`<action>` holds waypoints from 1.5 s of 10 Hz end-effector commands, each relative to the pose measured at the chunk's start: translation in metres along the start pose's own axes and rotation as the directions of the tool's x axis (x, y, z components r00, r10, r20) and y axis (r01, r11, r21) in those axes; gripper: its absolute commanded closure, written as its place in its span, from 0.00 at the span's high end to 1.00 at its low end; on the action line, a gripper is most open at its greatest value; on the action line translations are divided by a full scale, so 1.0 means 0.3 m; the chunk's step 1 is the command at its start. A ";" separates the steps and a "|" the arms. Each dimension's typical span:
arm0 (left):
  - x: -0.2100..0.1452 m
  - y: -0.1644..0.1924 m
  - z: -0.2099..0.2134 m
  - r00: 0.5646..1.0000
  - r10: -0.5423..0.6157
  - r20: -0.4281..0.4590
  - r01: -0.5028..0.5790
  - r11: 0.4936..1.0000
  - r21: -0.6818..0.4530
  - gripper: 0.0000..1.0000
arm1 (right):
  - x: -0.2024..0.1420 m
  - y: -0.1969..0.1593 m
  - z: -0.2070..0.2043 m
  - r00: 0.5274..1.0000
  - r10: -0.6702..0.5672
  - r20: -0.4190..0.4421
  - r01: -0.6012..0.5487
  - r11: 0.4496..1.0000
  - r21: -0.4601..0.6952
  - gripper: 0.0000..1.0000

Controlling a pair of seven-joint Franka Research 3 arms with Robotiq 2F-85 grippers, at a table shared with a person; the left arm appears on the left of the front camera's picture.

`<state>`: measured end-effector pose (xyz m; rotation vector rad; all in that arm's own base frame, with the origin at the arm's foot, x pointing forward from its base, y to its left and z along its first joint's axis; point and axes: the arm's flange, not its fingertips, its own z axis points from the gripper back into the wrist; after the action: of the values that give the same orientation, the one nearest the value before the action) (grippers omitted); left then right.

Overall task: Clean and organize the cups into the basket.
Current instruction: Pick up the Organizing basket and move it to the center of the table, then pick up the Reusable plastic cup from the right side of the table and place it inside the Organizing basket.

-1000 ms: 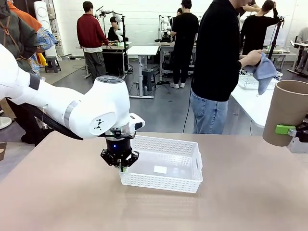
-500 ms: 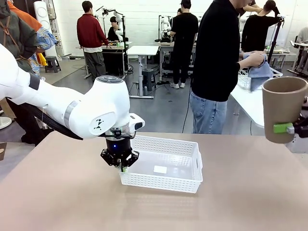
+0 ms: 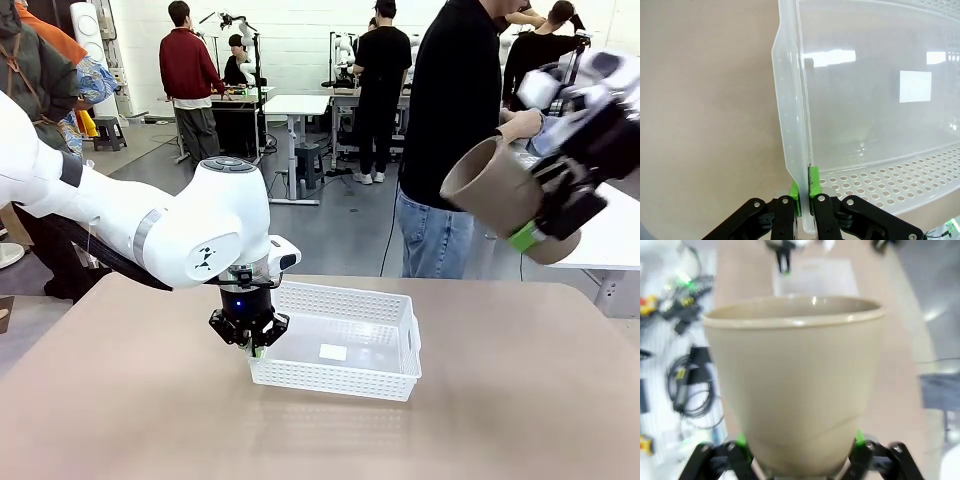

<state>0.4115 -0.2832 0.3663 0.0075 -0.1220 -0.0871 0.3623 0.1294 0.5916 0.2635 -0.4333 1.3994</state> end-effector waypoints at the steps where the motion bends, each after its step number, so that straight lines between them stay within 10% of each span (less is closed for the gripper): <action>1: 0.000 -0.002 0.008 1.000 -0.006 0.015 0.007 1.000 -0.006 0.00 | 0.097 -0.051 -0.137 0.989 0.062 -0.134 -0.051 0.995 0.084 0.81; 9: 0.000 -0.002 0.008 1.000 -0.006 0.015 0.007 1.000 -0.006 0.00 | 0.242 -0.069 -0.647 0.950 0.246 -0.193 -0.196 0.949 0.245 0.81; 15: 0.000 -0.002 0.008 1.000 -0.006 0.015 0.007 1.000 -0.006 0.00 | 0.231 -0.075 -0.695 0.951 0.242 -0.194 -0.191 0.950 0.247 0.81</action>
<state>0.4114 -0.2832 0.3664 0.0073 -0.1223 -0.0872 0.4254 0.2799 0.4356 0.2602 -0.1299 1.6809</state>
